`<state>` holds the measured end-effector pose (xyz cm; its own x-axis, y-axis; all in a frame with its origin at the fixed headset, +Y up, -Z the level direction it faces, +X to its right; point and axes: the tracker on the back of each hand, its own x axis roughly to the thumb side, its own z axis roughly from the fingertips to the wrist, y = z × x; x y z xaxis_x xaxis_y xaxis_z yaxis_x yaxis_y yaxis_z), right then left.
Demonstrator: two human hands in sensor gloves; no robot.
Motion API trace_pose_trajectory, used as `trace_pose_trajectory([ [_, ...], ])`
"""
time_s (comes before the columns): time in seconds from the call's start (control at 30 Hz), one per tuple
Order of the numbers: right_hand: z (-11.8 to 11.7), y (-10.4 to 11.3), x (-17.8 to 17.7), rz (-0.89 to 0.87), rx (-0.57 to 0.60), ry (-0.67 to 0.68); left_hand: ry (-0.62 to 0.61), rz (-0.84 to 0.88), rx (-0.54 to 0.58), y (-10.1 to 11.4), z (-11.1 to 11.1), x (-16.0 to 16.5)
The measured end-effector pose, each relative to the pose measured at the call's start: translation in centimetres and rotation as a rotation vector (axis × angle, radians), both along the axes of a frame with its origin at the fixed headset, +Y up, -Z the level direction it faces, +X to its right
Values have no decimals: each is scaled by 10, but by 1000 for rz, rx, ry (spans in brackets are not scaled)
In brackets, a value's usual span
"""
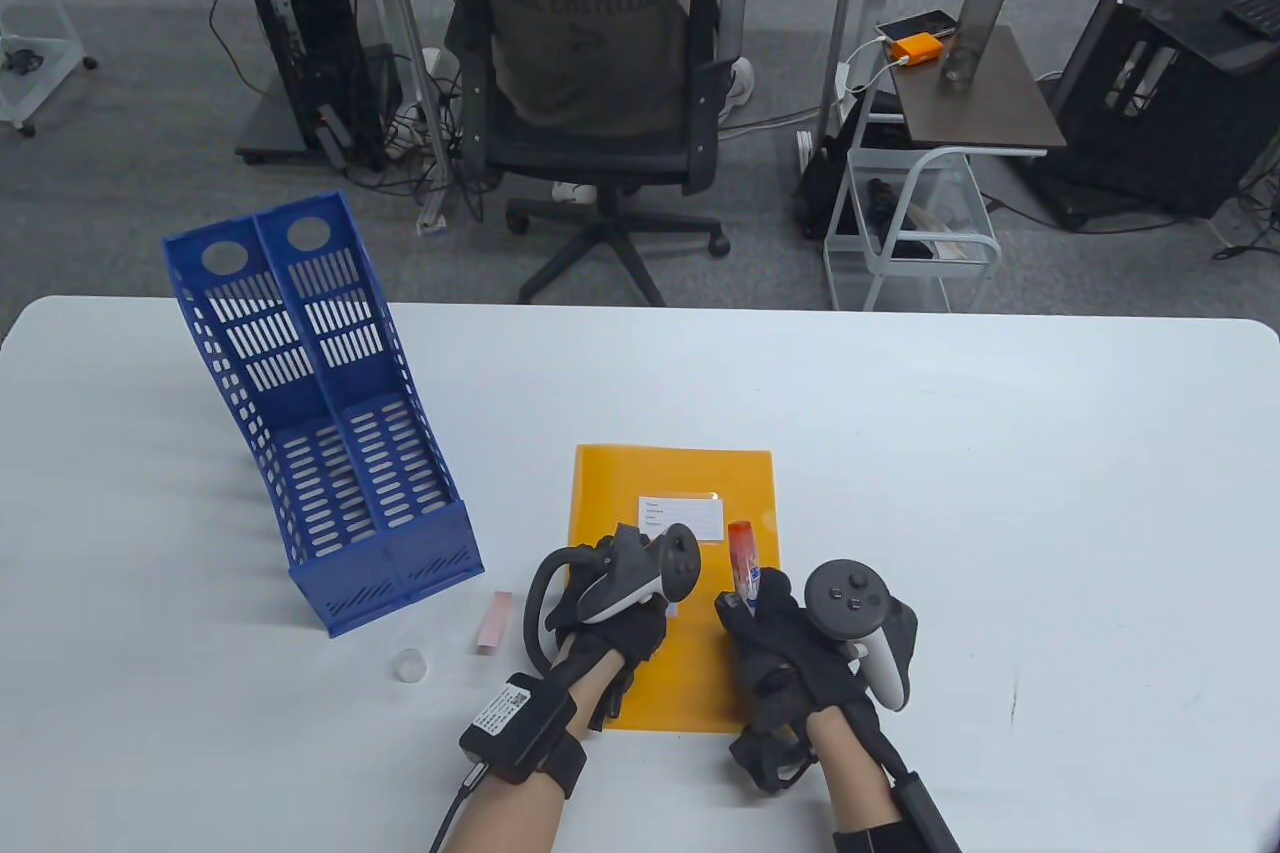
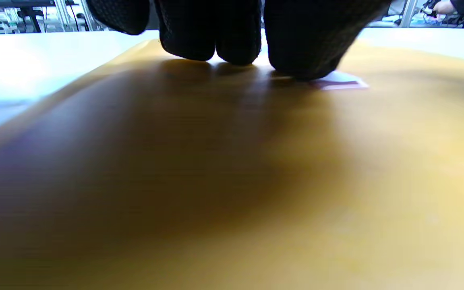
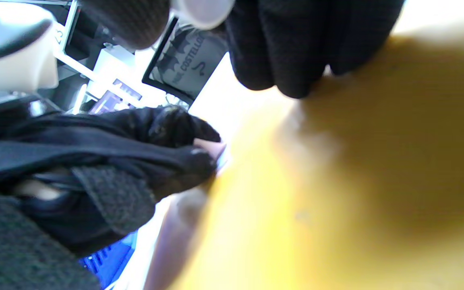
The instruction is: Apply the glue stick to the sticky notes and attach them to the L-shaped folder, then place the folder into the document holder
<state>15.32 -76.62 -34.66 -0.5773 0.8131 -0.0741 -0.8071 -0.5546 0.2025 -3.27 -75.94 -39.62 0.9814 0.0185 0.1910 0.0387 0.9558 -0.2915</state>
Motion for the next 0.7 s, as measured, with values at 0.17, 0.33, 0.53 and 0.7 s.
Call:
trace_pose_trajectory([
  [0.17, 0, -1, 0, -3, -3, 0, 36, 87, -104, 4, -2, -7],
  [0.33, 0, -1, 0, 0, -2, 2, 69, 136, -73, 2, -4, -10],
  [0.53, 0, -1, 0, 1, -2, 3, 73, 84, -16, 2, -5, -4],
  [0.7, 0, -1, 0, 2, -1, 3, 51, 2, 9, 2, -4, 4],
])
